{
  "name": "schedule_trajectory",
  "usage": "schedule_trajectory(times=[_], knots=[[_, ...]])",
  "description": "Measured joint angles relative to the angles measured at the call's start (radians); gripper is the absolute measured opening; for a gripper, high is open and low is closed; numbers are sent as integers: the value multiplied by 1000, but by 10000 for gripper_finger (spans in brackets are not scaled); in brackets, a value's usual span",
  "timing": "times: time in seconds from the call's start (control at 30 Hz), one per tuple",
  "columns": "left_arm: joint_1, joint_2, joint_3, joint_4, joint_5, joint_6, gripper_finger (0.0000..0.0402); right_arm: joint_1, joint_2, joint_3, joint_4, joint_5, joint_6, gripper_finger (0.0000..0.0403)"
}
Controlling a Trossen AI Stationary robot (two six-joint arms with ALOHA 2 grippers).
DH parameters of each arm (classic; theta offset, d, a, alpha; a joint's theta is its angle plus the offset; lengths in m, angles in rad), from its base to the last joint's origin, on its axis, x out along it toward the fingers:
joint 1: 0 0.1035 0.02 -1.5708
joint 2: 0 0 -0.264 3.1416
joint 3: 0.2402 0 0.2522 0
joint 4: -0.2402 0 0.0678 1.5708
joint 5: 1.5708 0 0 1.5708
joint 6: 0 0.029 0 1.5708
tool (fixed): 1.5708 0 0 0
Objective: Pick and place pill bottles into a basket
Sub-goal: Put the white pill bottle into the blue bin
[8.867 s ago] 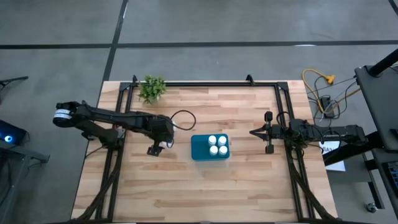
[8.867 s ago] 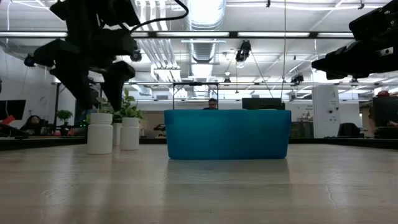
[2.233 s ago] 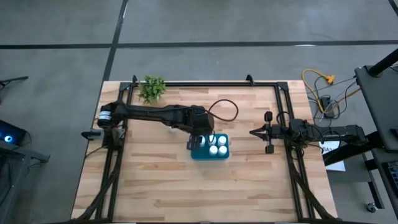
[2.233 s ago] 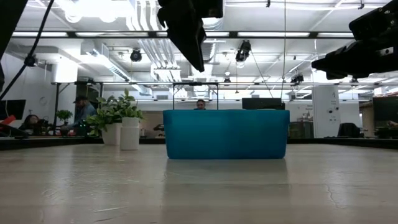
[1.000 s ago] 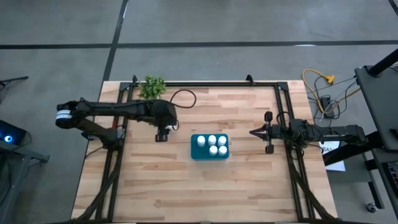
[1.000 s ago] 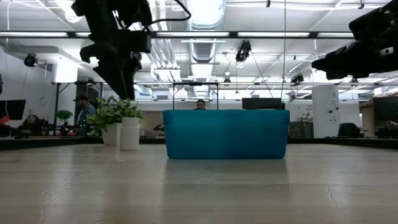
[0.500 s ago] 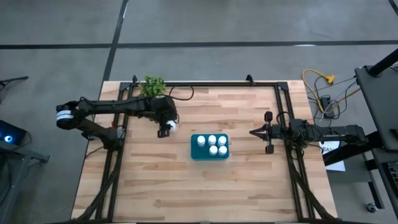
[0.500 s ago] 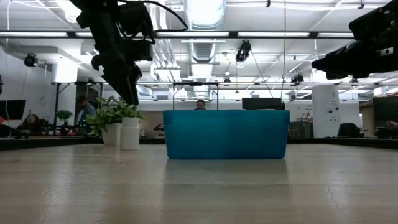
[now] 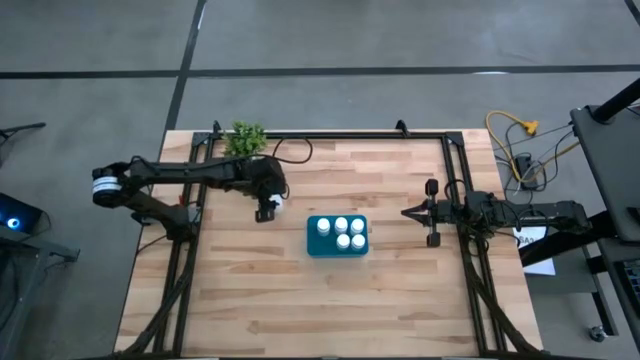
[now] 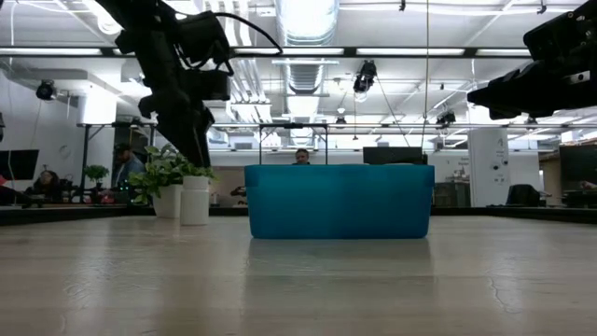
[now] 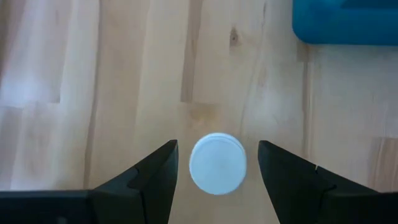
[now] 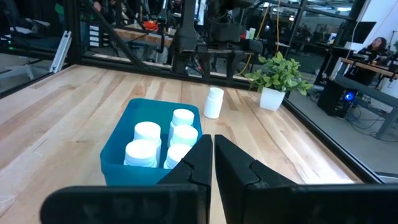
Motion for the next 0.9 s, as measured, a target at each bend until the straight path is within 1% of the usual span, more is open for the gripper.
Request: schedule_trajectory(times=[0.53,0.9], knots=[[18,94,-11,17,17,1,204,0,0,0,0,0,0,8],[19,128,-13,30,26,0,203,0,-1,0,0,0,0,8]])
